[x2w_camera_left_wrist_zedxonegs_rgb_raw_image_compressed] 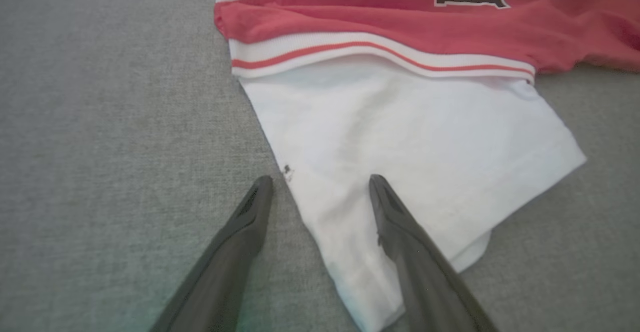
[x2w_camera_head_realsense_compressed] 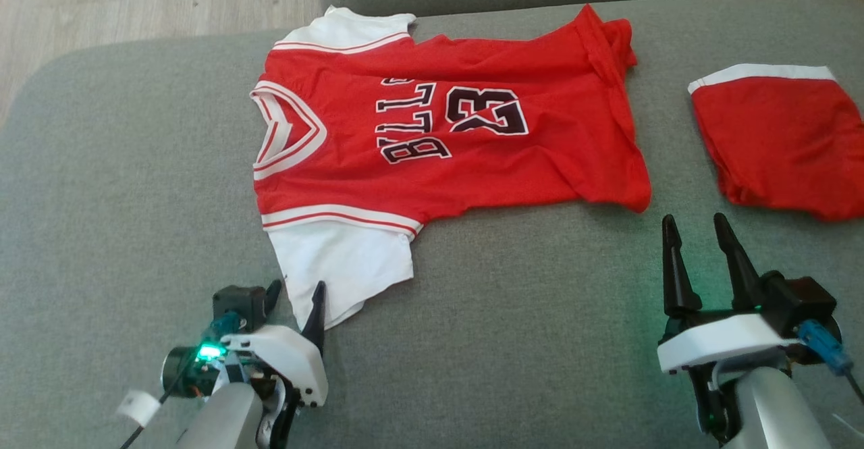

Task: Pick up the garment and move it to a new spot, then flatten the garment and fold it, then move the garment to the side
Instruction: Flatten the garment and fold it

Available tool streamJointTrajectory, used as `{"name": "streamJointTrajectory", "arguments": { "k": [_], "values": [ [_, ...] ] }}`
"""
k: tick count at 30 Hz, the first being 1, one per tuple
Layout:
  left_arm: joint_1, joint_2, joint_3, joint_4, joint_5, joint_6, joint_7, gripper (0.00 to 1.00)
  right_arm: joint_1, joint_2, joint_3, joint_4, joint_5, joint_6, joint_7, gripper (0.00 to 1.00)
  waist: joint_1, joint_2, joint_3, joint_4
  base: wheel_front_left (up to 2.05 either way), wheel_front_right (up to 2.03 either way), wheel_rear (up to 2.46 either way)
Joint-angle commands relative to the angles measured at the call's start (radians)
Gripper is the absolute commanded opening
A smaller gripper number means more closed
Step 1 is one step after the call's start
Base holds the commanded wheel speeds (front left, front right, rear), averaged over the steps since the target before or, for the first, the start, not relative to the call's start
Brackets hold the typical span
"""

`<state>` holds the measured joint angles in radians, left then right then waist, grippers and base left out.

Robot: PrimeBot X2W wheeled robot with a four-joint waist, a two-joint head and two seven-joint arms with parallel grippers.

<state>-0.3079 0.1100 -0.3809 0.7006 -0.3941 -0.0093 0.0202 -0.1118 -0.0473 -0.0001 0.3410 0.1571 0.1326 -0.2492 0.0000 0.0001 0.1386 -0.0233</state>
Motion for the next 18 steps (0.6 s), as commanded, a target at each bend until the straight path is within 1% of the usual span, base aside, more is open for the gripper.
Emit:
{"name": "streamJointTrajectory", "arguments": {
  "k": [1, 2, 3, 4, 5, 8, 12, 14, 18],
  "values": [
    [0.005, 0.016, 0.012, 0.013, -0.007, -0.001, 0.035, 1.0, -0.027, -0.003, 0.023, -0.022, 0.005, -0.002, -0.006, 1.0, 0.0, -0.0001, -0.004, -0.001, 0.0, 0.0, 0.0],
    [0.009, 0.017, 0.008, 0.011, -0.007, -0.004, 0.047, 1.0, -0.027, -0.003, 0.022, -0.019, 0.007, -0.002, -0.006, 1.0, 0.0, -0.0001, -0.007, -0.001, 0.0, 0.0, 0.0],
    [0.012, 0.018, 0.003, 0.009, -0.008, -0.006, 0.059, 0.73, -0.027, -0.003, 0.022, -0.017, 0.008, -0.002, -0.007, 1.0, 0.0, -0.0001, -0.01, -0.001, 0.0, 0.0, 0.0],
    [0.014, 0.019, 0.001, 0.004, -0.009, -0.008, 0.063, 0.33, -0.027, -0.003, 0.022, -0.014, 0.009, -0.002, -0.007, 1.0, 0.0, -0.0001, -0.012, -0.001, 0.0, 0.0, 0.0],
    [0.017, 0.02, 0.0, -0.004, -0.01, -0.008, 0.062, 0.0, -0.027, -0.003, 0.022, -0.011, 0.01, -0.002, -0.007, 1.0, 0.0, -0.0001, -0.015, -0.001, 0.0, 0.0, 0.0],
    [0.015, 0.024, 0.011, -0.041, -0.014, 0.003, 0.029, 0.0, -0.027, -0.003, 0.021, -0.003, 0.009, -0.002, -0.008, 1.0, 0.0, -0.0001, -0.022, 0.003, 0.0, 0.0, 0.0],
    [0.002, 0.029, 0.042, -0.108, -0.02, 0.019, -0.069, 0.0, -0.027, -0.003, 0.017, 0.01, 0.001, -0.002, -0.005, 1.0, 0.0, -0.0001, -0.031, 0.013, 0.0, 0.0, 0.0],
    [-0.005, 0.031, 0.054, -0.146, -0.021, 0.018, -0.127, 0.0, -0.028, -0.003, 0.014, 0.02, -0.005, -0.002, 0.002, 1.0, 0.0, -0.0001, -0.034, 0.02, 0.0, 0.0, 0.0],
    [-0.014, 0.032, 0.064, -0.213, -0.021, 0.001, -0.221, 0.0, -0.034, -0.003, 0.013, 0.037, -0.013, -0.002, 0.017, 1.0, 0.0, -0.0001, -0.036, 0.034, 0.0, 0.0, 0.0]
  ]
}}
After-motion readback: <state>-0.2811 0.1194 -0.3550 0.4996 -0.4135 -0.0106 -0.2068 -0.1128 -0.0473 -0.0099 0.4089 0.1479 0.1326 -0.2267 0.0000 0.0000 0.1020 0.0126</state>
